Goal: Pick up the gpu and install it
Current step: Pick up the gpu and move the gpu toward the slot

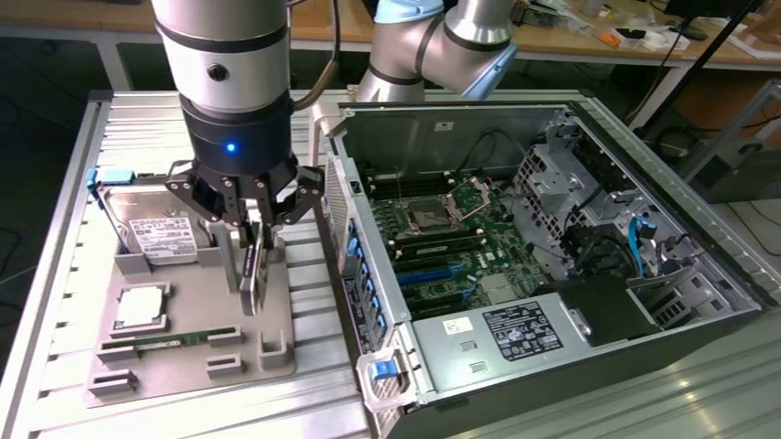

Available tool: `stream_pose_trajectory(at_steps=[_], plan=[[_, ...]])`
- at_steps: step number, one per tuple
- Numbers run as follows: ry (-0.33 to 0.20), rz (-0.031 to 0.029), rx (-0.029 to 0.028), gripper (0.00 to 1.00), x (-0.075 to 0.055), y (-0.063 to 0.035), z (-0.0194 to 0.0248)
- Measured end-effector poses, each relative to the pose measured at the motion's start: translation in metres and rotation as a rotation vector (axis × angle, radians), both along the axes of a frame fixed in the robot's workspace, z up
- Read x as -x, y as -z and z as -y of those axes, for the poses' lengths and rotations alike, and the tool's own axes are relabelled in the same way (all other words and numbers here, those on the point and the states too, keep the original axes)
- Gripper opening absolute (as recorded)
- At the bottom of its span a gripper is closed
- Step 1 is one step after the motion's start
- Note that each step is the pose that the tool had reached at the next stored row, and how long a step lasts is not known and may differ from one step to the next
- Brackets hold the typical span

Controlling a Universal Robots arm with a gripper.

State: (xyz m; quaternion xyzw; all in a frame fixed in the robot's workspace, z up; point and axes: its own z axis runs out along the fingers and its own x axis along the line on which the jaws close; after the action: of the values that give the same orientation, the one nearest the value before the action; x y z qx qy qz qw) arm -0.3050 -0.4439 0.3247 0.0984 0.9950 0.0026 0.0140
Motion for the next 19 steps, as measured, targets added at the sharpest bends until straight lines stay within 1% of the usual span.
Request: stream_pose_trajectory(at_steps=[11, 19], plan=[[0.0, 0.0002, -0.0001, 0.27, 0.0, -0.0016, 0.0], [0.0, 0.0, 0.0, 0.27, 0.0, -0.0074, 0.0]])
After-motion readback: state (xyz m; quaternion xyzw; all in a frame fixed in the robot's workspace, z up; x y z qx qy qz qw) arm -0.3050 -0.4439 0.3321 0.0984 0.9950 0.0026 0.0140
